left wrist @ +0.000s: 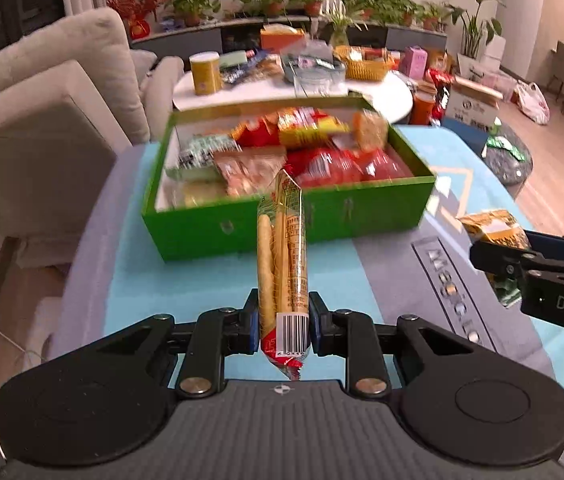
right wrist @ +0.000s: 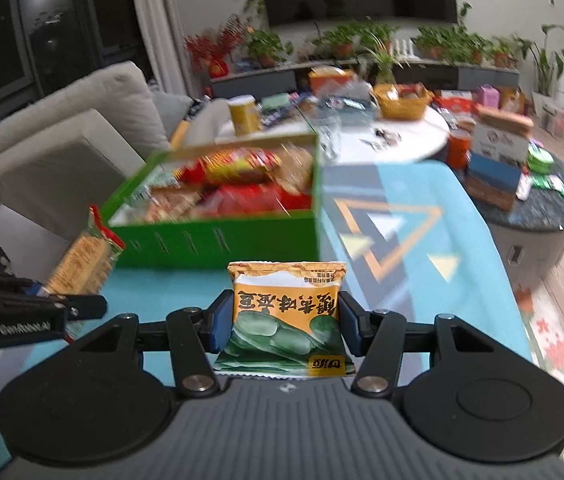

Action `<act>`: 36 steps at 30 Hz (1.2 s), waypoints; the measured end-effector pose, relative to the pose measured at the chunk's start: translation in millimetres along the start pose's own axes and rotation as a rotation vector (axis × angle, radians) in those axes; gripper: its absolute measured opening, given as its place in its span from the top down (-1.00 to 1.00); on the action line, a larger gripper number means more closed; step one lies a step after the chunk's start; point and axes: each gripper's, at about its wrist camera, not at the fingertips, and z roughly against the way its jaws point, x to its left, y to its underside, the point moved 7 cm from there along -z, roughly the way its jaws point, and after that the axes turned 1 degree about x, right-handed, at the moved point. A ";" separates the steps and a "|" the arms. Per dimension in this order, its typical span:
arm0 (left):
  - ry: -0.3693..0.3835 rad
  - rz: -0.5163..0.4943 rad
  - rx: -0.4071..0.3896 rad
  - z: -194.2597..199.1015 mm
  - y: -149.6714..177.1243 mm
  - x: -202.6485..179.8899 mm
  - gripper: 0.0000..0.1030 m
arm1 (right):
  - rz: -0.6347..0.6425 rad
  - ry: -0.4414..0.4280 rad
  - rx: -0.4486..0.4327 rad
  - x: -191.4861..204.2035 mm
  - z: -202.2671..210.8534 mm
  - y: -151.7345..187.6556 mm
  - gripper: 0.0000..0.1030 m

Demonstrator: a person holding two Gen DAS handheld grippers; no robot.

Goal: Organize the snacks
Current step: 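Carry both packets into the green box and open both tools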

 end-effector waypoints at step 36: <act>-0.073 0.004 0.008 -101.7 -84.8 50.8 0.10 | -0.076 -0.017 -0.015 40.1 -105.7 -75.0 -0.39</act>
